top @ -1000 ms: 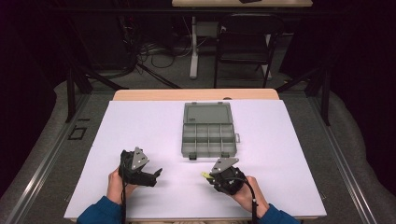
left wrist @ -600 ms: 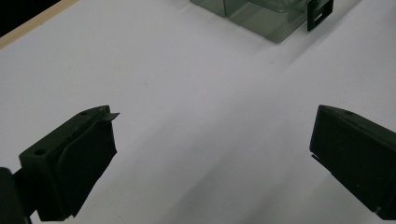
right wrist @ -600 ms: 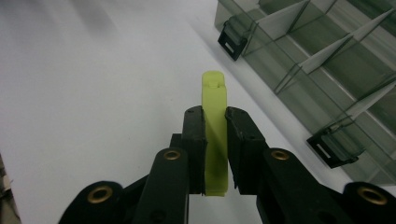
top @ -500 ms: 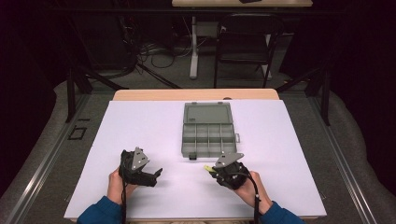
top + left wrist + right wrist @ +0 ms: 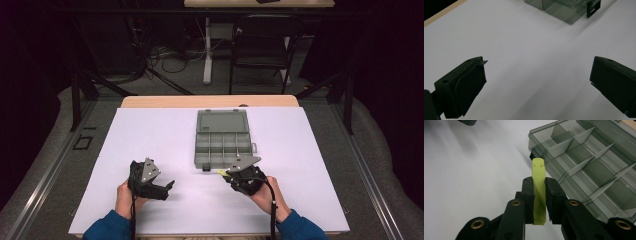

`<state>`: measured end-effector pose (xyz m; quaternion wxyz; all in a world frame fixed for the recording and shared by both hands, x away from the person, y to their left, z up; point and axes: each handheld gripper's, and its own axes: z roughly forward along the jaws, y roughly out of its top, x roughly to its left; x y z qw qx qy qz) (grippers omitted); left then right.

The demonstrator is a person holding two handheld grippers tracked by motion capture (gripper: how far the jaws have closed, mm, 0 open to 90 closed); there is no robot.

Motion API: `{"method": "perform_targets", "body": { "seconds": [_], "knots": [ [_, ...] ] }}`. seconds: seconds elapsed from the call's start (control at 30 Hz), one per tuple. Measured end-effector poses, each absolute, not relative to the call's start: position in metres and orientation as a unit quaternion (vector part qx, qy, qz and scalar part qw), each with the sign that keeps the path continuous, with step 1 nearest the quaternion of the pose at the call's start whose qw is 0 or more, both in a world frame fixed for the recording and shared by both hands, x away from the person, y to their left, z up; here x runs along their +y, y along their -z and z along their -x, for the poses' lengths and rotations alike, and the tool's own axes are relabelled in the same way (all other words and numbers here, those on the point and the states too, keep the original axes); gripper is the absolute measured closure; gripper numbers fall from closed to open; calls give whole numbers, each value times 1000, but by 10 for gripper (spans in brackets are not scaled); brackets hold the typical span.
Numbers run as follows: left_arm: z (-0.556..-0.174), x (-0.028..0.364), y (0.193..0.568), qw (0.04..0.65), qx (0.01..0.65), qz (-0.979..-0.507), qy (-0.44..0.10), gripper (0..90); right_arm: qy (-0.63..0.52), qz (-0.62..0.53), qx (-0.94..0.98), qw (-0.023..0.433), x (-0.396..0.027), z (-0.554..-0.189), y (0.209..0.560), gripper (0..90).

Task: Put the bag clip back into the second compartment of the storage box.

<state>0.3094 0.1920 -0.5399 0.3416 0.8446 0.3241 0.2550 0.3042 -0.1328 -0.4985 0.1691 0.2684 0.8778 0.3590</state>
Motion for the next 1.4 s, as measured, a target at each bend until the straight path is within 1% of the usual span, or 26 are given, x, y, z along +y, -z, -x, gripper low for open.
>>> {"method": "perform_targets", "body": {
  "seconds": [0.87, 1.4],
  "knots": [
    [-308, 191, 537, 347, 324, -841, -259, 0, -369, -279, 868, 181, -136, -332, 479, 780],
    [-309, 191, 537, 346, 323, -842, -260, 0, -357, -291, 868, 186, -123, -369, 471, 780]
  ]
}}
